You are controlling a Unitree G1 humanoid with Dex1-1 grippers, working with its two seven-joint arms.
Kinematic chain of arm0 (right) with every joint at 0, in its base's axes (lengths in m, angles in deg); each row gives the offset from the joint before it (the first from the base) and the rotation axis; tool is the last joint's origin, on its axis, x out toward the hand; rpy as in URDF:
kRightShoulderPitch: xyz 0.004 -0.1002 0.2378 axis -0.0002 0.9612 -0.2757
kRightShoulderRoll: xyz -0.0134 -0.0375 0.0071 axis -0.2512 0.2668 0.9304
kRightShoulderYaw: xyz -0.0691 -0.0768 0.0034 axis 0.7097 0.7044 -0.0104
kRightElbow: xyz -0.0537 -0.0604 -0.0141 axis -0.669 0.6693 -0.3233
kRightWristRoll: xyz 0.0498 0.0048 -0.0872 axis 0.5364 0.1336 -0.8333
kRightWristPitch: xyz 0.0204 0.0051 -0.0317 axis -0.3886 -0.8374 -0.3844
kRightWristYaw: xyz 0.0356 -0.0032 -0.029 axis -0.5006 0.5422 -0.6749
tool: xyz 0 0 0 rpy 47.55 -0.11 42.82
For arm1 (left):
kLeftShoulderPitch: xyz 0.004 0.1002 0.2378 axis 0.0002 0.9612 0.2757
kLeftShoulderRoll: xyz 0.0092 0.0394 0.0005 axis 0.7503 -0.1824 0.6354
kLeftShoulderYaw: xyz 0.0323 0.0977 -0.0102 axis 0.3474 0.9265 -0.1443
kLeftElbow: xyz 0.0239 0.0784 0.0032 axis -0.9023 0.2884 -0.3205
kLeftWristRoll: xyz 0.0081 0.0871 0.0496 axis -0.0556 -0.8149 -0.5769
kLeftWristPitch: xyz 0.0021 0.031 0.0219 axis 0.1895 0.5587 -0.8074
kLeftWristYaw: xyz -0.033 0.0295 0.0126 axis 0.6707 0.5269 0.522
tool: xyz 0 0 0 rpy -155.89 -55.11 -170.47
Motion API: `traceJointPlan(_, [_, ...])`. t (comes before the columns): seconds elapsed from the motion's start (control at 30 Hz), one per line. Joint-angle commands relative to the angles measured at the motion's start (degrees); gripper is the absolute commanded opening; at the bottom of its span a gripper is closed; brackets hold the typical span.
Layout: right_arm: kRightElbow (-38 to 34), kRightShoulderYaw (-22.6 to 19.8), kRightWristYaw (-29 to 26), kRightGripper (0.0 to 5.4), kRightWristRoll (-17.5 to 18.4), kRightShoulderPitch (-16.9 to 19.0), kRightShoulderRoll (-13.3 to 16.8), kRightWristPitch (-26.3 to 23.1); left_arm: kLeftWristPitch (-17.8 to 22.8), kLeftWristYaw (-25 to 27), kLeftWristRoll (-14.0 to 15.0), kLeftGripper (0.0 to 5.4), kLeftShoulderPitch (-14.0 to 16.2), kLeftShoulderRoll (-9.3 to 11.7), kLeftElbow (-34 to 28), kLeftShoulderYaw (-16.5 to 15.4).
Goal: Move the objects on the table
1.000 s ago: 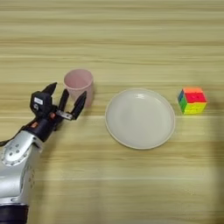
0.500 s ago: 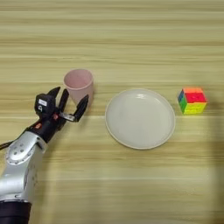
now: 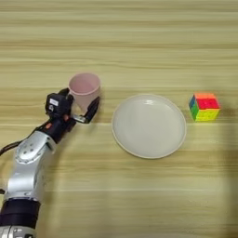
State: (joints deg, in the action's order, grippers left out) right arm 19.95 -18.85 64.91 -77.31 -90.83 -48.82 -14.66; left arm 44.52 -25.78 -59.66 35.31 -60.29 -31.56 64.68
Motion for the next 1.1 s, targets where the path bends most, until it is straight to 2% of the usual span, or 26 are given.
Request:
traceJointPlan(0.03, [-0.77,-0.28,0.39,5.40,0.54,0.03,-0.42,0.01,-0.93,0.61,-0.86,5.38,-1.65,-0.47,2.13,0.57])
traceJointPlan(0.7, [-1.28,-0.30,0.63,5.40,0.24,0.20,-0.62,0.17,-3.62,1.42,-1.29,5.38,-6.29,-2.00,12.07,0.71])
traceJointPlan(1.1, [-0.48,0.03,0.14,5.40,0.22,0.78,-0.65,0.24,-6.28,0.33,-2.16,5.38,-8.53,-3.05,15.90,0.54])
